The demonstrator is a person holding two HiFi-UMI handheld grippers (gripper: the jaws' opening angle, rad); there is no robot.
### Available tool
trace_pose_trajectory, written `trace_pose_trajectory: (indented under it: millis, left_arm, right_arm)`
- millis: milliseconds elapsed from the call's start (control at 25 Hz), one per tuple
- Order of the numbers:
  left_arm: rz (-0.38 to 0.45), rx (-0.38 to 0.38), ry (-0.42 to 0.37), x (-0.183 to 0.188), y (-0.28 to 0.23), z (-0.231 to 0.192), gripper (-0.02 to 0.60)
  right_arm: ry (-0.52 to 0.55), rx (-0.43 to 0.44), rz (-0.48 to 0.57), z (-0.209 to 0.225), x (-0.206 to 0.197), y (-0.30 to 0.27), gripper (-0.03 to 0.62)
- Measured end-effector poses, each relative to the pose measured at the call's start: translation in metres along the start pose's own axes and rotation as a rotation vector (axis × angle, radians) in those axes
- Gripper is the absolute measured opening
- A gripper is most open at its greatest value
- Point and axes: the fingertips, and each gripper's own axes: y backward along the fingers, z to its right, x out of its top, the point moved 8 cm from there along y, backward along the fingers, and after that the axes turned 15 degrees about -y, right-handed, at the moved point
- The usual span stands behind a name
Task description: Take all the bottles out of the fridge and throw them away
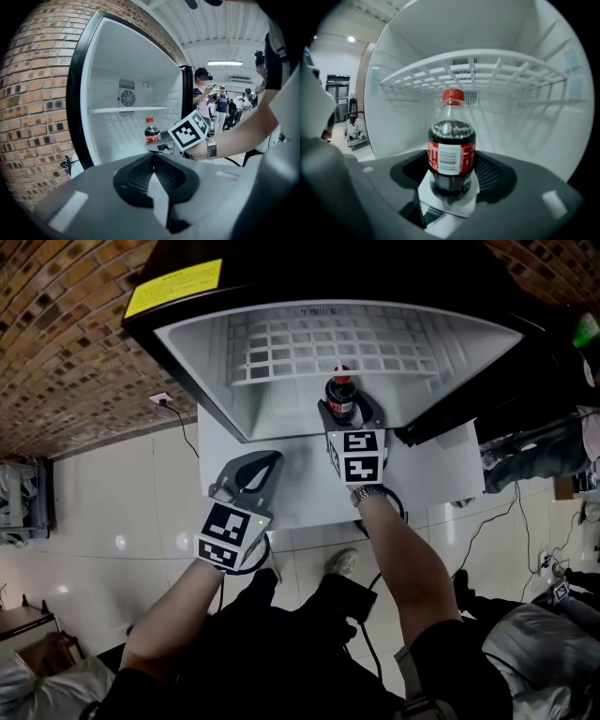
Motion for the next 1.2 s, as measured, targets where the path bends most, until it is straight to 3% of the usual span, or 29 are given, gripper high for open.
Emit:
trace_pose_trajectory:
  millis: [280,600,1200]
  left_arm:
    - [0.027,-0.064,-0.016,0.019,-0.012,0.032,0.003]
    - [0.084,-0.183,-0.066,0.044,-0.032,0.084,0.003]
    - [0.108,-0.46,-0.135,0.074,-0.084,0.22,0.002]
  right_arm:
    - [-0.009,-0.005,0.038,0.009,-0.006,0.062,0.305]
    - [-0.035,-0.068,0.05,0.035,-0.03,0.147,0.304]
    - [-0.155,-0.279,-0.025,0.115,-0.128,0.292,0.304]
